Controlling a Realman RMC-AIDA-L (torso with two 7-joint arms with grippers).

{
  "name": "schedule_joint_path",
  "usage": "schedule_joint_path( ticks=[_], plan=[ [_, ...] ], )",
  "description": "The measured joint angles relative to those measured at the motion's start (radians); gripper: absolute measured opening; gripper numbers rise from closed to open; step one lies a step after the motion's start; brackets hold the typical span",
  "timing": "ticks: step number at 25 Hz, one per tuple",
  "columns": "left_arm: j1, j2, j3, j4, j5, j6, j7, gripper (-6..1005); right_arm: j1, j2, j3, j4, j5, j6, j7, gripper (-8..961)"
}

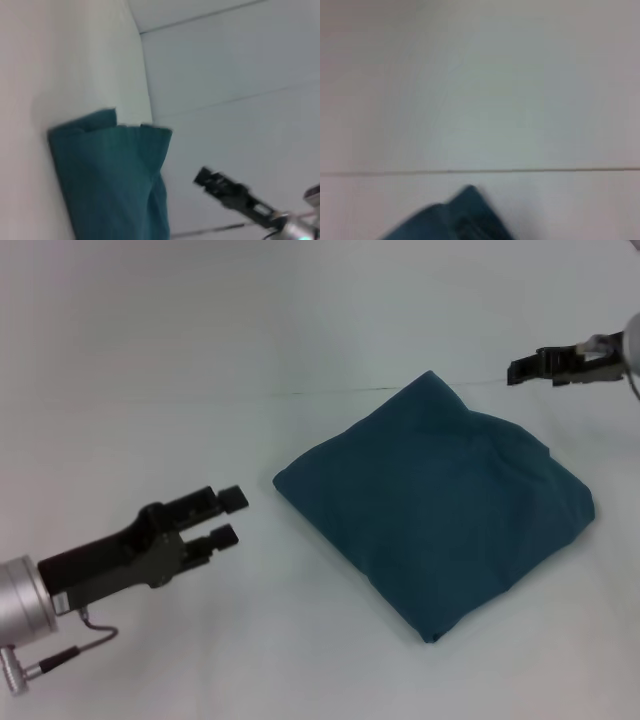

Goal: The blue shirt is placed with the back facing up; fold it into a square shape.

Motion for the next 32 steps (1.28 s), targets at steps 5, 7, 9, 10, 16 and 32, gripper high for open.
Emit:
schedule_joint_path(
  ticks=[5, 7, 9, 10, 16, 32],
  plan=[
    [-0.011, -0.001, 0.058, 0.005, 0.058, -0.004, -0.058, 733, -0.055, -0.077, 0.079, 0.0, 0.303, -0.222, -0.103, 690],
    [-0.025, -0.004, 0.087, 0.004, 0.078, -0.021, -0.085, 733, -0.073, -0.099, 0.096, 0.003, 0.382, -0.286, -0.123, 688],
    [-0.049, -0.01, 0.136, -0.002, 0.092, -0.058, -0.126, 733, -0.081, -0.115, 0.103, 0.004, 0.411, -0.321, -0.128, 687],
    [-0.057, -0.012, 0.156, -0.003, 0.096, -0.074, -0.142, 733, -0.083, -0.121, 0.106, 0.006, 0.414, -0.332, -0.127, 686],
    [-0.118, -0.021, 0.273, -0.015, 0.099, -0.176, -0.223, 732, -0.064, -0.178, 0.109, 0.095, 0.413, -0.374, -0.113, 682],
    [-0.297, -0.029, 0.384, -0.143, 0.086, -0.469, -0.227, 733, -0.03, -0.261, 0.125, 0.183, 0.336, -0.32, -0.028, 678]
  ],
)
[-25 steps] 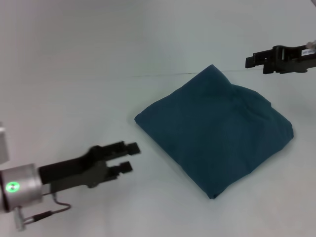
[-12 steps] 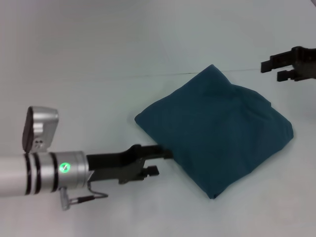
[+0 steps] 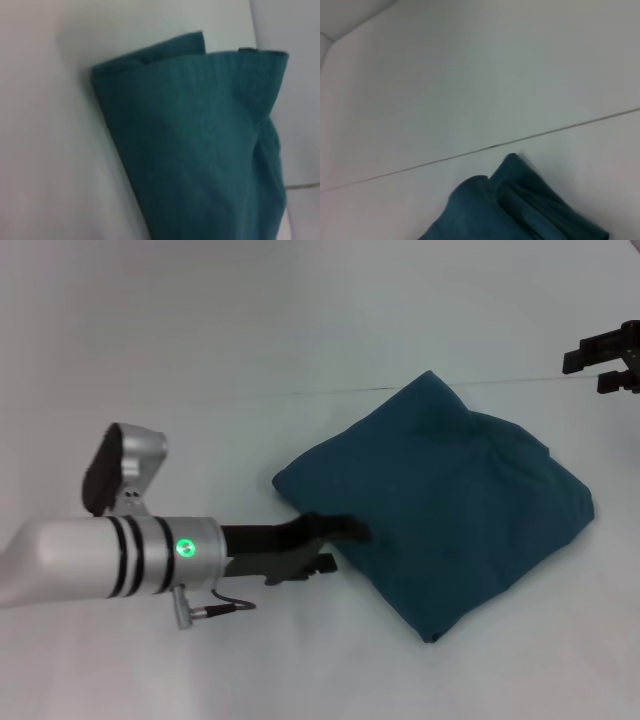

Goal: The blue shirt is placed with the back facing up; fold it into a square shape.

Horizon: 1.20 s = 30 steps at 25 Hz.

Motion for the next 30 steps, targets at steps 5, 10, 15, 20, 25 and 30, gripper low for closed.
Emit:
schedule_joint_path(
  ticks=[5, 10, 15, 20, 25, 30],
  plan=[
    [-0.058, -0.002, 0.047, -0.065, -0.001, -0.051, -0.004, 732, 0.002, -0.001, 0.004, 0.0, -0.002, 0.0, 0.001, 677],
    [-0.117, -0.003, 0.069, -0.118, -0.005, -0.103, -0.001, 732, 0.004, 0.0, 0.005, 0.0, -0.001, 0.0, 0.001, 675],
    [-0.169, -0.003, 0.096, -0.167, -0.015, -0.163, -0.001, 732, 0.004, 0.002, 0.005, 0.0, 0.003, -0.001, -0.003, 674],
    [-0.198, -0.003, 0.128, -0.187, -0.052, -0.201, 0.002, 738, 0.006, 0.004, 0.005, 0.0, 0.005, 0.0, -0.007, 673],
    [-0.256, -0.003, 0.174, -0.236, -0.084, -0.26, -0.004, 715, 0.012, 0.007, 0.005, 0.0, 0.006, 0.0, -0.009, 672],
    [-0.27, -0.003, 0.202, -0.245, -0.09, -0.282, -0.002, 671, 0.014, 0.009, 0.006, 0.002, 0.009, 0.0, -0.009, 671]
  ],
)
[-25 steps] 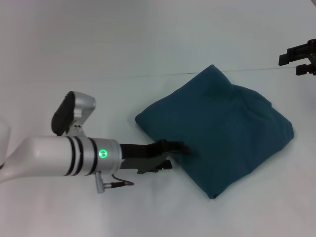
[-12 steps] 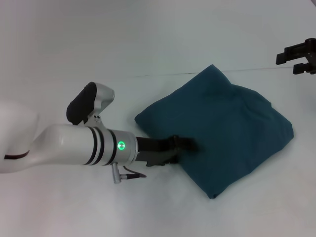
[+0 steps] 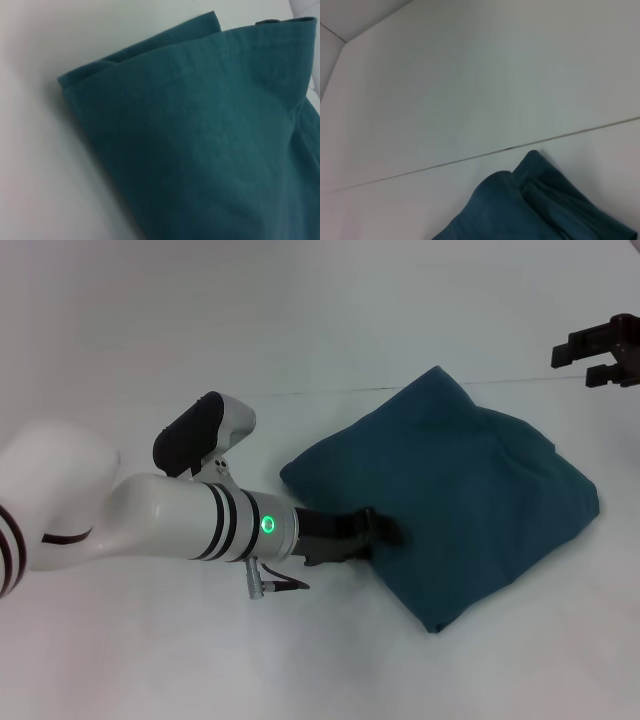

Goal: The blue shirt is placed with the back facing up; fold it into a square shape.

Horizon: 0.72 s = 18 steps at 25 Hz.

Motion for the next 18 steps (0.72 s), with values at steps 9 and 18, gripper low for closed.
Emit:
schedule_joint_path(
  ticks=[9, 18],
  plan=[
    [0.002, 0.0, 0.002, 0.008, -0.001, -0.001, -0.001, 323, 0.0, 0.002, 0.012, 0.0, 0.001, 0.001, -0.003, 669],
    [0.023, 0.0, 0.003, 0.043, -0.004, 0.04, 0.001, 33, 0.002, 0.004, 0.012, 0.007, 0.001, 0.001, -0.004, 667]
  ],
)
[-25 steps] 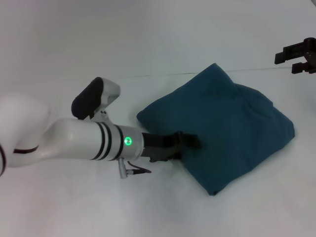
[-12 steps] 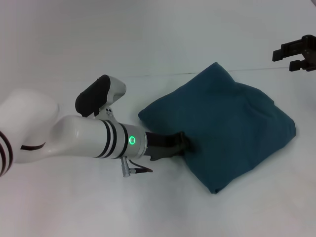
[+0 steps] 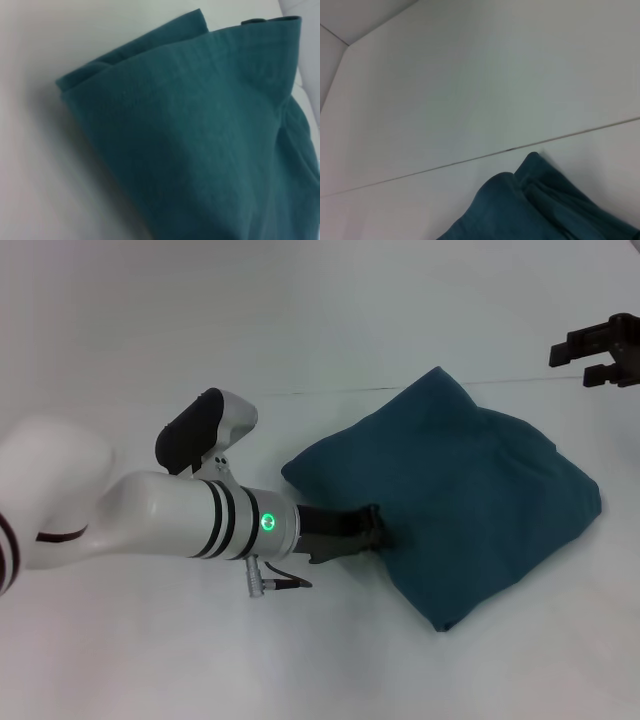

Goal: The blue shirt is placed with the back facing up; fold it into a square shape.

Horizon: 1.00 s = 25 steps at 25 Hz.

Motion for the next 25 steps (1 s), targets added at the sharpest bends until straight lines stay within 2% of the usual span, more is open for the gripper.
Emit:
schedule_joint_path(
  ticks=[7, 10, 17, 20, 22, 25],
  plan=[
    [0.071, 0.0, 0.001, 0.076, -0.002, 0.074, -0.003, 38, -0.002, 0.001, 0.0, 0.003, 0.0, 0.002, -0.001, 665],
    [0.148, 0.001, 0.006, 0.125, -0.002, 0.116, -0.006, 39, -0.006, 0.002, 0.0, 0.003, 0.0, 0.002, -0.001, 664],
    [0.31, 0.021, -0.018, 0.256, 0.013, 0.227, -0.006, 44, -0.007, 0.009, 0.0, 0.005, 0.0, 0.0, -0.01, 663],
    [0.35, 0.035, -0.099, 0.307, 0.065, 0.295, -0.006, 46, -0.007, 0.01, 0.0, 0.011, 0.0, -0.004, -0.013, 662],
    [0.354, 0.052, -0.203, 0.326, 0.151, 0.355, -0.005, 47, -0.006, 0.011, -0.003, 0.014, 0.0, -0.006, -0.014, 661],
    [0.348, 0.077, -0.304, 0.343, 0.253, 0.399, -0.005, 49, -0.007, 0.011, -0.008, 0.015, 0.0, -0.013, -0.018, 661]
  ],
)
